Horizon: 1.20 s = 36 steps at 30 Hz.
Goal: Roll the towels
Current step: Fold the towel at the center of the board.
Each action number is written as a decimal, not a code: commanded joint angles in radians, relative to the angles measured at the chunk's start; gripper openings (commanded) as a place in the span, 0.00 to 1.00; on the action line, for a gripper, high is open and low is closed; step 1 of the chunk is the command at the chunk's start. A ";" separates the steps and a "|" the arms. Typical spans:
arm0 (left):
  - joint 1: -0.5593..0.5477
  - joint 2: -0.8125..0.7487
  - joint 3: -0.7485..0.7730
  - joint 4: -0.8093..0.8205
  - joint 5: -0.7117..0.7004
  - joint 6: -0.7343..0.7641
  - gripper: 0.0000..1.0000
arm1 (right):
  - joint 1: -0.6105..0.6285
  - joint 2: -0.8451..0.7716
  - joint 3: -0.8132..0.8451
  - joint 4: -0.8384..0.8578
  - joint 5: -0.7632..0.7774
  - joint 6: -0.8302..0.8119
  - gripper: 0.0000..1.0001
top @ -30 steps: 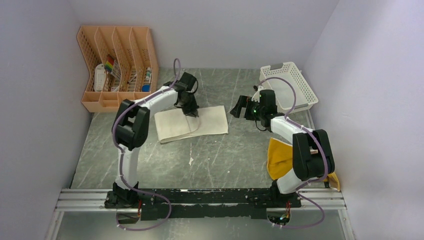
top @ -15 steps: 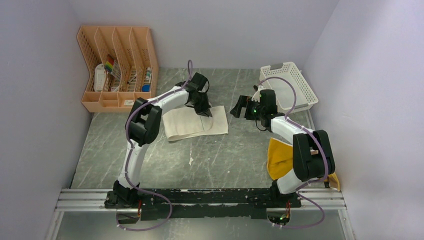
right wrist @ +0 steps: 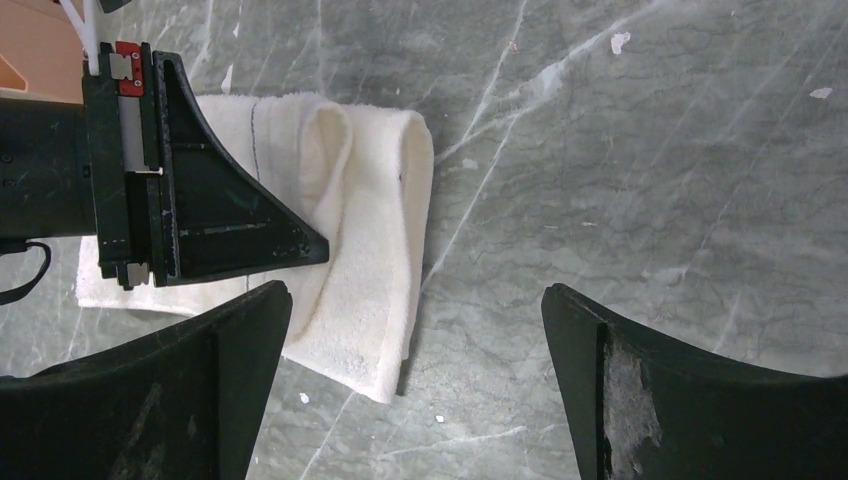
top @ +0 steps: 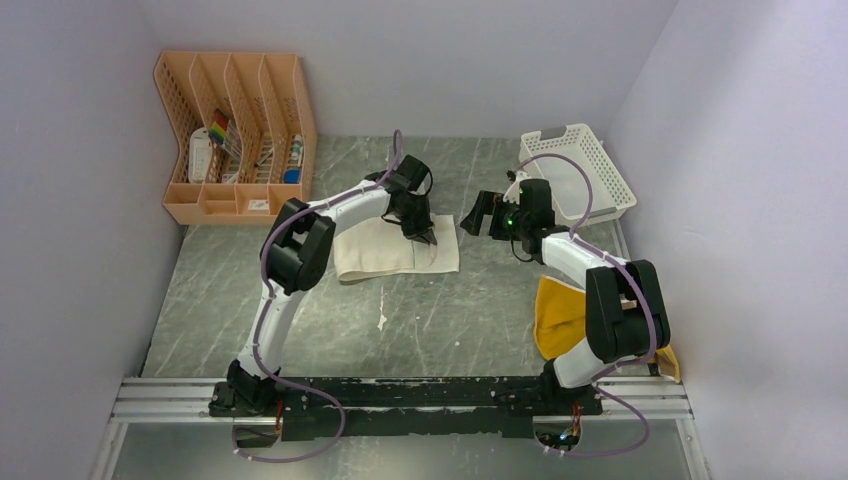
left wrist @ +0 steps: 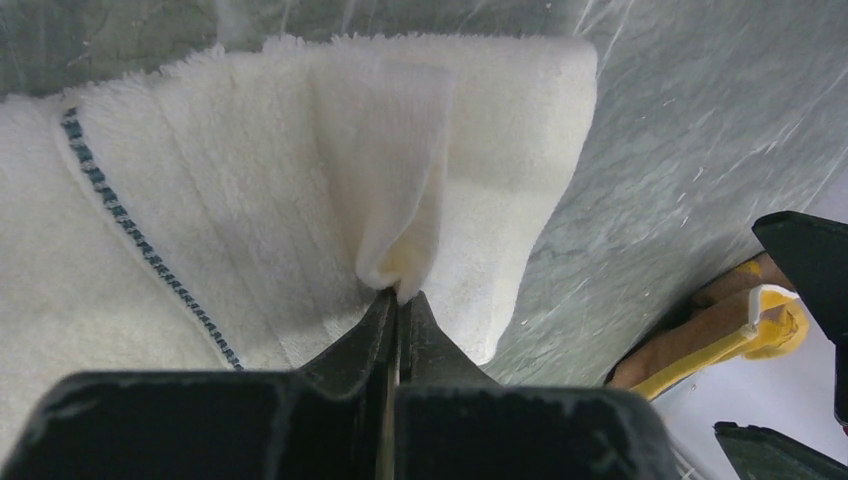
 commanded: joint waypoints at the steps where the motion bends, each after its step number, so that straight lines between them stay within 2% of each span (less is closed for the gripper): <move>1: -0.012 -0.058 0.012 0.038 0.005 -0.005 0.07 | 0.003 -0.014 -0.009 0.007 -0.002 -0.009 0.99; 15: -0.024 -0.058 0.034 0.079 0.079 -0.046 0.07 | 0.003 -0.007 -0.015 0.015 -0.001 -0.008 1.00; 33: -0.048 -0.021 -0.014 0.133 0.126 -0.058 0.07 | 0.003 0.003 -0.027 0.022 -0.003 -0.008 1.00; 36: -0.047 -0.003 -0.008 0.143 0.163 -0.052 0.22 | 0.003 0.001 -0.028 0.020 -0.001 -0.007 1.00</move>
